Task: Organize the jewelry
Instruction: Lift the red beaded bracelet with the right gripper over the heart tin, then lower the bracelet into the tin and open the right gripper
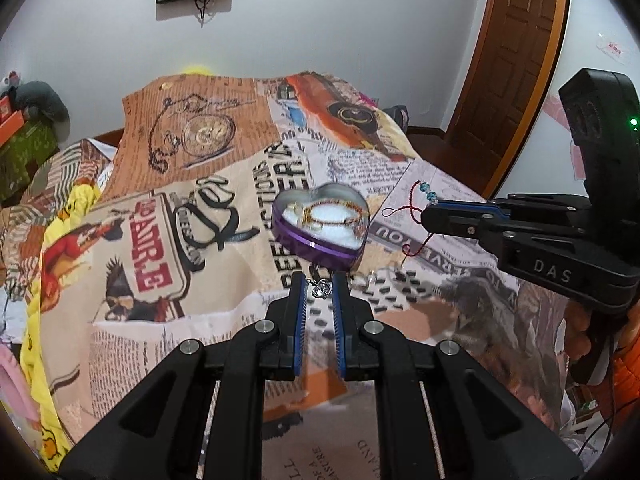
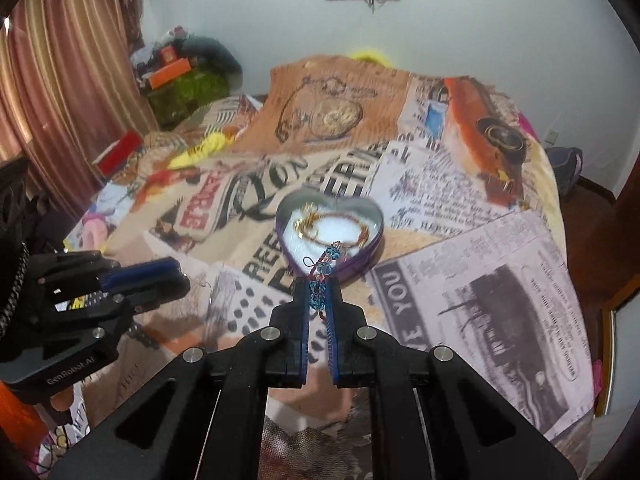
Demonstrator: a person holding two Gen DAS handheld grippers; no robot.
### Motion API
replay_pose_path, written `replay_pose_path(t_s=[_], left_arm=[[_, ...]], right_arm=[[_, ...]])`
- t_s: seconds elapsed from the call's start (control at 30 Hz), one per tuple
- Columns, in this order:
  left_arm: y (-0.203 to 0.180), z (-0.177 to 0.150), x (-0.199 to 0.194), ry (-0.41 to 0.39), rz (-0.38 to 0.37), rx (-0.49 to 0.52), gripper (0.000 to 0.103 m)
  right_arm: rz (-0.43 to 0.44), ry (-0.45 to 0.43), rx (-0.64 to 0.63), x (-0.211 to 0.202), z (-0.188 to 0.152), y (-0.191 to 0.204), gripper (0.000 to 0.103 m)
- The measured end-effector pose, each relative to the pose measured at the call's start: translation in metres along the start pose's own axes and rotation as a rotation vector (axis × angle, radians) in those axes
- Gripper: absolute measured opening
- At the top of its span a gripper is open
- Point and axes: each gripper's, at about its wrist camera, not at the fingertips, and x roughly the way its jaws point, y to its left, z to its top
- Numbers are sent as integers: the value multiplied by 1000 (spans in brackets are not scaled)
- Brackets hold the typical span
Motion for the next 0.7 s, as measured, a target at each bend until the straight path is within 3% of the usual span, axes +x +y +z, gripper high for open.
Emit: replay_pose_path(t_s=[0.7], left_arm=[[-6, 46, 14, -77, -2, 24, 11]], right_arm=[[6, -129, 24, -15, 33, -14, 7]])
